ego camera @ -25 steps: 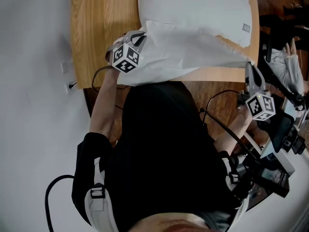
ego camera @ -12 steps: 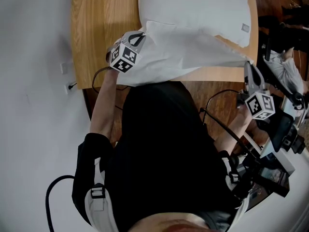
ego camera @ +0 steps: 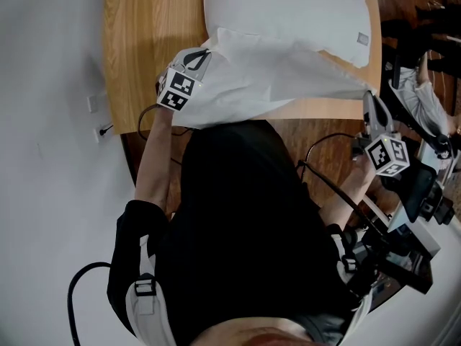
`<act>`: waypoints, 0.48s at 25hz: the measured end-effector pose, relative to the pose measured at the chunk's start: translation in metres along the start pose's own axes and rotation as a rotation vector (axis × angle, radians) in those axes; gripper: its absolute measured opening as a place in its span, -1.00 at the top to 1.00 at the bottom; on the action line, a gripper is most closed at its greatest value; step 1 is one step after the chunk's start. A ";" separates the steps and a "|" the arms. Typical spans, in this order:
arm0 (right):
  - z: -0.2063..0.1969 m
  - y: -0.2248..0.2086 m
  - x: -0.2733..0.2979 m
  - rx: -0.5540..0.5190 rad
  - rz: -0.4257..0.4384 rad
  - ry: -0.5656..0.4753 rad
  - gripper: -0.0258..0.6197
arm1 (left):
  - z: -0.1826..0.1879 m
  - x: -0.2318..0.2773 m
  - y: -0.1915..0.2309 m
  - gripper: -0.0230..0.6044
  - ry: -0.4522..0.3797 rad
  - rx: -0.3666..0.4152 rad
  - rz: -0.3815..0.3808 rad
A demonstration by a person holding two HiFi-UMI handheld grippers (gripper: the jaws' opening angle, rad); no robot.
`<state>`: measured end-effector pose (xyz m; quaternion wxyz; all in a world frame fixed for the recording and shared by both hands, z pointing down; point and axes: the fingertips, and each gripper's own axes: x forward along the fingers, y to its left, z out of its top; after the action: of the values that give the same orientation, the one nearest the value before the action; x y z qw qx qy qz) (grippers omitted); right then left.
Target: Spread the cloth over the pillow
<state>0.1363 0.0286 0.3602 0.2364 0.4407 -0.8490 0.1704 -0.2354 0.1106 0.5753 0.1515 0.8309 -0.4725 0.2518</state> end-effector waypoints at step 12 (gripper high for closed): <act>0.081 -0.082 -0.121 -0.028 -0.222 -0.242 0.90 | 0.120 -0.223 0.142 0.90 -0.704 -0.395 0.250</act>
<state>0.2445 0.0234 0.2327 0.1560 0.5459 -0.8196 0.0773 -0.4197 0.1378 0.3533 0.1057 0.7575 -0.6317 -0.1265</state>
